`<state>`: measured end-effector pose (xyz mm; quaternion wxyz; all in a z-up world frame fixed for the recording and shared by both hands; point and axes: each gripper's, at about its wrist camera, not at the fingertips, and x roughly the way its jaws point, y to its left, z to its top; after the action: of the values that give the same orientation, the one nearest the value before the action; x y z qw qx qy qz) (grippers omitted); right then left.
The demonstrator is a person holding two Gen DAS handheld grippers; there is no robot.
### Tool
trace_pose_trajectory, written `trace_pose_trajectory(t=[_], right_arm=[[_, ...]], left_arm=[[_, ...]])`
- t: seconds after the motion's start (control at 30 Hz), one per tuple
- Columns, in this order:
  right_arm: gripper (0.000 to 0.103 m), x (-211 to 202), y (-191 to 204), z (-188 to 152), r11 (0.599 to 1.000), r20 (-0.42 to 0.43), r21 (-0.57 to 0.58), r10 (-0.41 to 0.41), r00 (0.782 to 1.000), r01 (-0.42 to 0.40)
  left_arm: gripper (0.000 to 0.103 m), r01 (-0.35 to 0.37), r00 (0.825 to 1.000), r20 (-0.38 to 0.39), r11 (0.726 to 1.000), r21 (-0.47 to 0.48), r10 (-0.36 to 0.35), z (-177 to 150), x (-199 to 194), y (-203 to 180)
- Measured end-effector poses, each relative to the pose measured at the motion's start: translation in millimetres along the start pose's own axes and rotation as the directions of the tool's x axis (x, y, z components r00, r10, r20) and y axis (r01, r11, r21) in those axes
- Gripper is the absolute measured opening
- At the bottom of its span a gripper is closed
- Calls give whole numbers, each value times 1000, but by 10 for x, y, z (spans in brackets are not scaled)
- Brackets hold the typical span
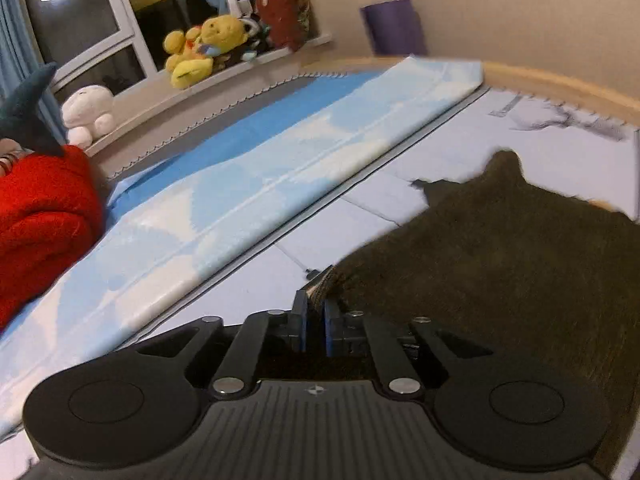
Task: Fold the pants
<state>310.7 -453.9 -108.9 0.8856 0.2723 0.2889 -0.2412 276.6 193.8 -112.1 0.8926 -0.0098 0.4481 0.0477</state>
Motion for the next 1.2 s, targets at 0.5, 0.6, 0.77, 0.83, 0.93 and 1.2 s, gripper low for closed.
trace_pose_trajectory(t=[0.5, 0.6, 0.77, 0.83, 0.93, 1.2], right_arm=[[39, -1374, -497, 177, 977, -7, -155, 144, 990, -143], [39, -1852, -586, 116, 950, 9, -249, 196, 980, -188], [39, -2488, -1114, 42, 956, 32, -242, 181, 983, -168], [39, -2630, -1497, -2, 972, 7, -203, 123, 992, -119], [42, -2718, -2134, -145, 990, -19, -140, 22, 1000, -24], [43, -2544, -3551, -539, 966, -240, 10, -248, 938, 258]], left_arm=[[58, 63, 998, 38, 981, -186, -57, 30, -931, 120], [58, 59, 998, 9, 985, -164, -59, -150, -1283, 158], [58, 88, 995, -32, 991, -102, -92, -714, -1784, 182], [58, 96, 994, -46, 992, -84, -100, -951, -1839, 188], [59, 98, 993, -52, 989, -107, -104, -1310, -1760, 224], [84, 10, 988, -153, 998, 69, 1, -1594, -1426, 137]])
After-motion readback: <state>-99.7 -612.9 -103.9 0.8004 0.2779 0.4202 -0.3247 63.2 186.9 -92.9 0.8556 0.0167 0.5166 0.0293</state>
